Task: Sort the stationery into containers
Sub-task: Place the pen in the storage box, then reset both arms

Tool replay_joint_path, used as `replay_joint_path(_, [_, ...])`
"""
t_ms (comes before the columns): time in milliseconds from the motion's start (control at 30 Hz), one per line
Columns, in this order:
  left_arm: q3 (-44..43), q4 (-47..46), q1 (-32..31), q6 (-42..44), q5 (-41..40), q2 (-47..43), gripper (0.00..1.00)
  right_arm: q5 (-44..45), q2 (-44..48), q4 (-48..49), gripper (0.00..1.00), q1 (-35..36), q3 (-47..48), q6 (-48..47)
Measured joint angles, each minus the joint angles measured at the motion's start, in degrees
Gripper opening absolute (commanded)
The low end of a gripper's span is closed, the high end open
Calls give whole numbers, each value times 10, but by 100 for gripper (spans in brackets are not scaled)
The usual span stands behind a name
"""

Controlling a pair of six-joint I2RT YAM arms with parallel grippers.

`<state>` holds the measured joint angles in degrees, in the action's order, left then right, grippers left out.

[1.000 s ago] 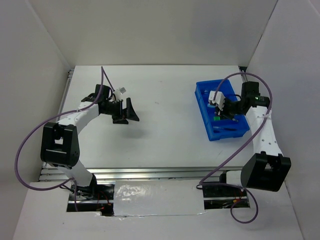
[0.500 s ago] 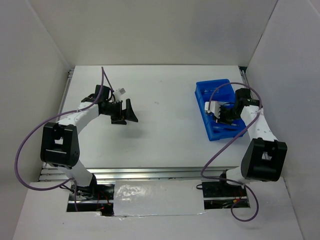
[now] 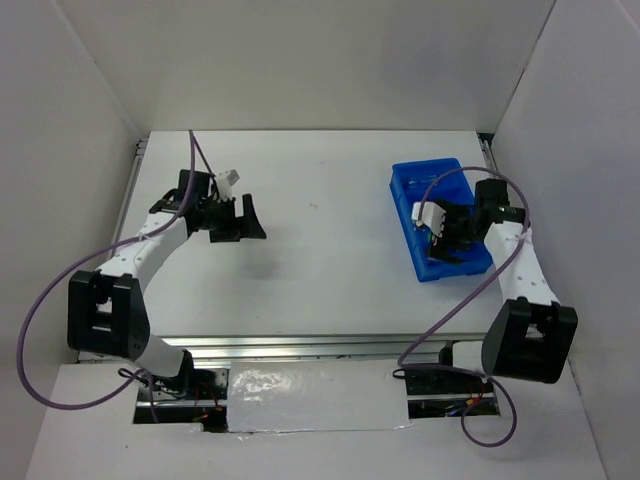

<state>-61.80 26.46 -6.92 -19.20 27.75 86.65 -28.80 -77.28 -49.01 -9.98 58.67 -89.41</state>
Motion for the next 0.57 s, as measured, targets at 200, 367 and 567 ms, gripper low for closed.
replay_joint_path(200, [0,-4,17,26,-63,-61,99,-74,127,61,100,-33,35,223])
replay_joint_path(367, [37,-31,31,41,-104,-126,99,-96,278,180,100,-75,-8,480])
replay_joint_path(567, [93,-46,32,57,-161,-197,100,-88,456,242,100,-90,-154,633])
